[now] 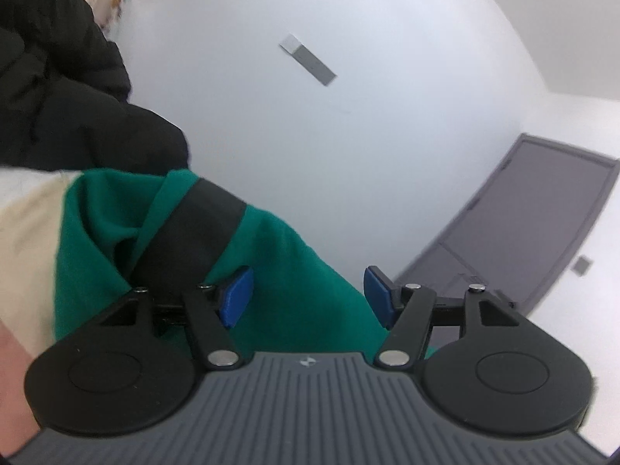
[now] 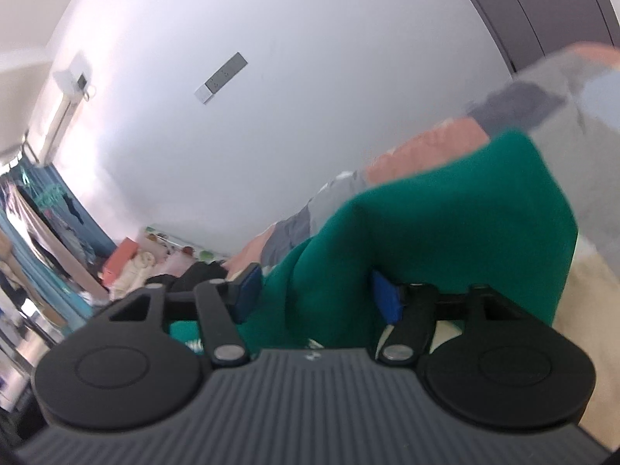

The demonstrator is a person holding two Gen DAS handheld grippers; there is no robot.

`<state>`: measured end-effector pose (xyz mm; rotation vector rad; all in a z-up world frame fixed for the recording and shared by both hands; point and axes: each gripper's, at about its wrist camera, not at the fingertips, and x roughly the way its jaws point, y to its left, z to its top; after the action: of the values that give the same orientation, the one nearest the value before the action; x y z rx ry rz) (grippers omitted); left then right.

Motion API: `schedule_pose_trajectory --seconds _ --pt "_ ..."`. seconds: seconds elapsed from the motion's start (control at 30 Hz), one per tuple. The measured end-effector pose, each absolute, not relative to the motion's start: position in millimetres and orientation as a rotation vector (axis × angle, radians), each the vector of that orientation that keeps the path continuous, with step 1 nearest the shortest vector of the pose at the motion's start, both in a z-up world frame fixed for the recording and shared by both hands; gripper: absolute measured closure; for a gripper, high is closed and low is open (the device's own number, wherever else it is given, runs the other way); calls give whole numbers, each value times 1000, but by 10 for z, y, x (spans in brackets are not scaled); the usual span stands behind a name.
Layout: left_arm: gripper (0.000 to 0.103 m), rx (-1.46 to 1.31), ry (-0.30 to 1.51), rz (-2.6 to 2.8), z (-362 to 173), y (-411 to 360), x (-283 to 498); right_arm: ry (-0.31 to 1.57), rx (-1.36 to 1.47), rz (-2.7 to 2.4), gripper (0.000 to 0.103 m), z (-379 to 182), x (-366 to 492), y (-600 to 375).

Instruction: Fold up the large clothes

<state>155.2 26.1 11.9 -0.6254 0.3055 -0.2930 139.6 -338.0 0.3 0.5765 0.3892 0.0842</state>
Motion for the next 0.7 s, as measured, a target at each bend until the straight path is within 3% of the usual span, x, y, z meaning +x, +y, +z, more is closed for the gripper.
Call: schedule_pose_trajectory --seconds 0.07,0.43,0.7 --pt "34 -623 330 -262 8 283 1734 385 526 85 25 -66 1524 -3365" --pt "35 -525 528 -153 -710 301 2575 520 396 117 25 -684 2159 -3324" --pt "35 -495 538 -159 -789 308 2839 518 339 127 22 -904 2331 -3286"
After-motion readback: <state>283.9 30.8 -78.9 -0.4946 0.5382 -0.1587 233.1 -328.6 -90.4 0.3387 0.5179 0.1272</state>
